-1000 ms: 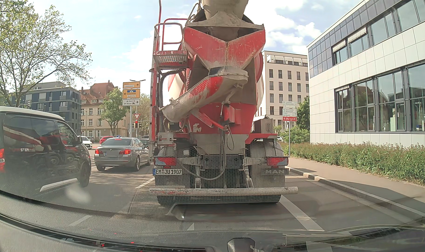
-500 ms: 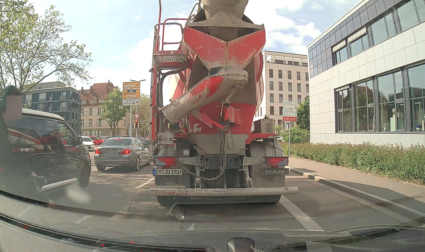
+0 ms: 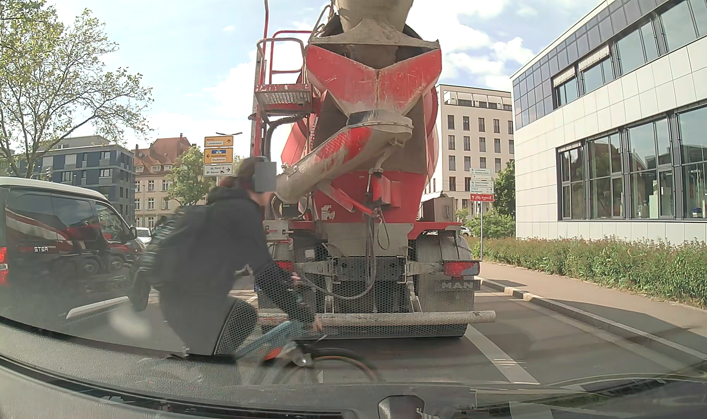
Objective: Follow the waypoints while adhering to traffic rules and regulations
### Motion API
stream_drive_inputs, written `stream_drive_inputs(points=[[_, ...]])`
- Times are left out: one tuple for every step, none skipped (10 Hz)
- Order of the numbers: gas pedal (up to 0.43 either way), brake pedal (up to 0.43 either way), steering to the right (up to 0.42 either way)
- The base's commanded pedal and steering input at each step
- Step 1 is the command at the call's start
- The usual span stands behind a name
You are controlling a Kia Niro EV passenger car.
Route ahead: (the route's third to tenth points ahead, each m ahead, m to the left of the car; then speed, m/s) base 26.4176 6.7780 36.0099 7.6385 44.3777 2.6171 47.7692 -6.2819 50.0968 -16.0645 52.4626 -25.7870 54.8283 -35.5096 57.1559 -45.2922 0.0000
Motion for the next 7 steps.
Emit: stream_drive_inputs(points=[[0.000,0.238,-0.012],[0.000,0.238,-0.012],[0.000,0.238,-0.012],[0.000,0.238,-0.012],[0.000,0.238,-0.012],[0.000,0.238,-0.012],[0.000,0.238,-0.012]])
